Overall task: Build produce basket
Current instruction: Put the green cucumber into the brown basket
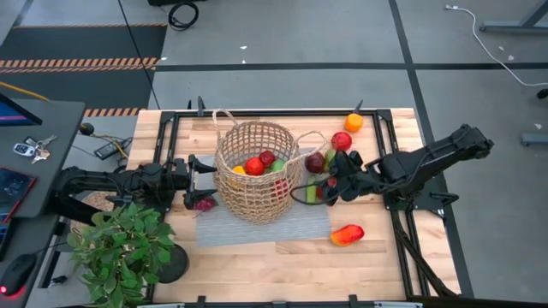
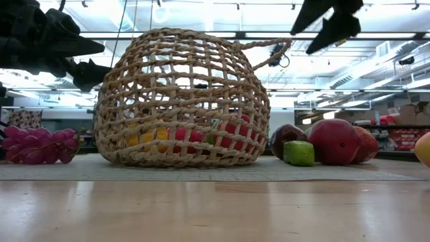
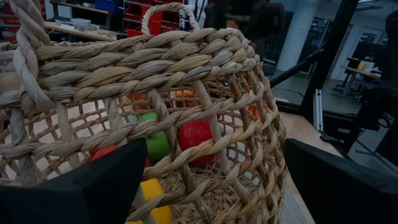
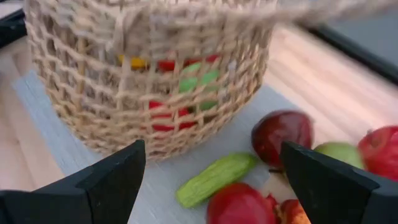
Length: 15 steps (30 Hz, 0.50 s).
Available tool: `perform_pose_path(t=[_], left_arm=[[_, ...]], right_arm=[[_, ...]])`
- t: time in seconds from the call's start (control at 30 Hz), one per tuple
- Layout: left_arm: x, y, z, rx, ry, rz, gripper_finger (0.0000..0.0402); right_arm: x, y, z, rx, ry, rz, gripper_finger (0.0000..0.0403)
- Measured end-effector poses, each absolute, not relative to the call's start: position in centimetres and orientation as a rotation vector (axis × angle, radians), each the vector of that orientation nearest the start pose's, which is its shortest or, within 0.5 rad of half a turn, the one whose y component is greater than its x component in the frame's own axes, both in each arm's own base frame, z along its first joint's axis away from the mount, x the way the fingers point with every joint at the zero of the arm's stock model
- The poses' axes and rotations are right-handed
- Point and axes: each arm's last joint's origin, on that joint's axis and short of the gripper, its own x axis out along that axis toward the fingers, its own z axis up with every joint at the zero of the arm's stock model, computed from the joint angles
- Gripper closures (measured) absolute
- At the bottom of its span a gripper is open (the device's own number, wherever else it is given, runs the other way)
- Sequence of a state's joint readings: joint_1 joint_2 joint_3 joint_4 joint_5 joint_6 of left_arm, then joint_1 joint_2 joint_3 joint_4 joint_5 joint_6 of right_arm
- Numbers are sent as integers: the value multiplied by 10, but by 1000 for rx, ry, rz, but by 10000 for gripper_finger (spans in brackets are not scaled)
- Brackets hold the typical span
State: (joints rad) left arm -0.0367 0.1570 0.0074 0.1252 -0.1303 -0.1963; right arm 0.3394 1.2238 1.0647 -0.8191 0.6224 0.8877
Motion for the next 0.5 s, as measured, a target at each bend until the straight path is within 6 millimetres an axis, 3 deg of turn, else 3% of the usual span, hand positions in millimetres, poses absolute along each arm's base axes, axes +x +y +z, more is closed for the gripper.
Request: perform_pose_path(t=[0.23, 0.5], left_arm=[[107, 0, 165, -194, 15, 96, 15], [107, 0, 165, -194, 15, 96, 15]], right_arm=[[222, 74, 273, 448, 662, -581, 28], [219, 81, 269, 466, 595, -646, 28]])
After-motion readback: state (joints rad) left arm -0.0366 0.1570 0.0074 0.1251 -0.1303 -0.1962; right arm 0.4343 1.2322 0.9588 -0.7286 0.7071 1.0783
